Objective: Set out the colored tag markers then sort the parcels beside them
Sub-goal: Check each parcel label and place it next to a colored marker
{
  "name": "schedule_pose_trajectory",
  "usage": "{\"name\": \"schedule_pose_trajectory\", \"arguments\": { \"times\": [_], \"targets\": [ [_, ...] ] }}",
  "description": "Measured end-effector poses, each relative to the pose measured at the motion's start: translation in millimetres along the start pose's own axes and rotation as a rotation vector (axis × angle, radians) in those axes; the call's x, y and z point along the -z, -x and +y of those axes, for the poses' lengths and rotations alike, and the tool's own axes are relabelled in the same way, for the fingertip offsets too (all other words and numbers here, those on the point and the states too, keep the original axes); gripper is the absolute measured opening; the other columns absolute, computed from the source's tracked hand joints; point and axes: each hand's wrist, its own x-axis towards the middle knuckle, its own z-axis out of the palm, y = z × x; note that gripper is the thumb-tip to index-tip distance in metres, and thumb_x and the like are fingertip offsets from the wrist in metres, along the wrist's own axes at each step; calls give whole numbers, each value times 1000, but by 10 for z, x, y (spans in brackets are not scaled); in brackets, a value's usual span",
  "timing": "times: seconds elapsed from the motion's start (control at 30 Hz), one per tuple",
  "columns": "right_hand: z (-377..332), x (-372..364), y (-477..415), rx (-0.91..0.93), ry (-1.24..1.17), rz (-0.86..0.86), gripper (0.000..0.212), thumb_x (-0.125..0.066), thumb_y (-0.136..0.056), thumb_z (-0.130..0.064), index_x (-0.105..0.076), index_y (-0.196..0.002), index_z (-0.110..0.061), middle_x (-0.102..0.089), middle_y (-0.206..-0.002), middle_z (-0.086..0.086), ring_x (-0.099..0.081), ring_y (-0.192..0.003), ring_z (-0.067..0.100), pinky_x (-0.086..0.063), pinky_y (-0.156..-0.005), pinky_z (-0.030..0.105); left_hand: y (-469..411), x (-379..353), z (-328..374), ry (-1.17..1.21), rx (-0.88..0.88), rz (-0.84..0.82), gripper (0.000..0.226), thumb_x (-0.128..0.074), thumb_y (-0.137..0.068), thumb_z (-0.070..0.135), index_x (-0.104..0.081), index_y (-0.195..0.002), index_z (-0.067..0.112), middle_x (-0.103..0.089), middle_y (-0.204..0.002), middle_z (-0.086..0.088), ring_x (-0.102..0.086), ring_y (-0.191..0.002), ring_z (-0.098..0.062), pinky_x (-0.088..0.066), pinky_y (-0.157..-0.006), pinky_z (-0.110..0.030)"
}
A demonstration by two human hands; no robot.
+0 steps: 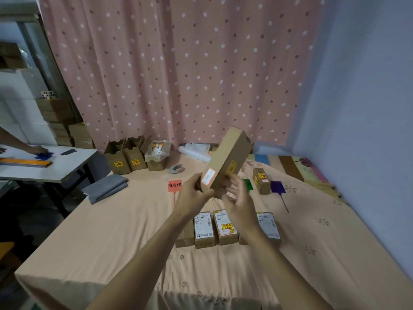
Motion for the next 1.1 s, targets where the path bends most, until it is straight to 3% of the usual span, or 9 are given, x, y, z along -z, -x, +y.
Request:
{"name": "schedule_pose_trajectory", "arguments": {
  "times": [0.1, 0.2, 0.3, 0.47, 0.6, 0.77, 0.9, 0.97, 1.1],
  "targets": [
    [-53, 179, -194, -114, -149, 211, 60, -61, -99, -27, -30, -150, -35, -52, -131, -18, -65, -108, 5, -58, -79, 27, -56, 219, 38, -158, -99, -15, 53, -81, -74, 12, -66, -122, 29, -66, -96, 22, -62, -86, 7, -51, -69, -9],
    [-33, 411, -267, -169, -165, 393, 66, -56, -102, -36, -21, -158, -34, -44, -146, -8, -60, -118, 13, -59, -81, 30, -78, 406, 43, -280, -163, -17, 56, -79, -76, 7, -65, -127, 24, -64, -109, 17, -61, -102, -1, -54, -81, -13],
    [3, 449, -198, -148, -165, 342, 53, -49, -104, -41, -32, -154, -39, -50, -134, -30, -59, -122, 12, -59, -93, 41, -80, 520, 42, -308, -212, -28, 57, -78, -78, 5, -63, -131, 21, -64, -121, 4, -59, -111, -9, -56, -90, -23],
    [19, 313, -104, -173, -208, 303, 51, -38, -98, -56, -52, -142, -34, -65, -125, -6, -65, -108, 5, -60, -90, 43, -94, 608, 35, -326, -258, -34, 56, -78, -78, 6, -64, -130, 22, -65, -120, 2, -61, -109, -14, -57, -91, -37],
    [55, 222, -91, -206, -202, 290, 43, -35, -107, -46, -50, -144, -31, -66, -103, -32, -66, -99, -8, -59, -89, 43, -129, 680, -20, -342, -257, -45, 56, -78, -78, 7, -64, -130, 22, -65, -121, 3, -61, -108, -14, -57, -89, -33],
    [63, 76, -144, -230, -237, 236, 45, -30, -106, -53, -36, -148, -37, -54, -123, -28, -60, -120, 10, -58, -92, 44, -181, 660, -172, -207, -111, -16, 56, -78, -74, 3, -66, -123, 29, -60, -102, 26, -59, -96, 15, -49, -75, -4],
    [101, -24, -137, -324, -221, 158, 68, -35, -96, -70, -19, -156, -43, -49, -151, -9, -55, -134, 18, -55, -101, 45, -232, 346, -356, -55, 95, -68, 48, -75, -75, 7, -68, -119, 26, -70, -104, 13, -65, -98, -7, -50, -74, -19],
    [172, -42, -128, -387, -181, 126, 76, -39, -94, -73, -12, -159, -44, -39, -160, -3, -49, -139, 20, -49, -108, 46, -225, 113, -411, -29, 135, -91, 41, -75, -74, 13, -67, -110, 31, -70, -100, 13, -66, -92, -8, -48, -69, -19],
    [371, 129, -180, -394, -24, 115, 64, -43, -95, -65, -28, -154, -43, -43, -155, -5, -48, -134, 11, -42, -105, 35, -248, -497, -405, -22, 145, -120, 32, -77, -73, 15, -59, -99, 26, -68, -85, 10, -65, -74, -7, -43, -51, -11]
  ]
}}
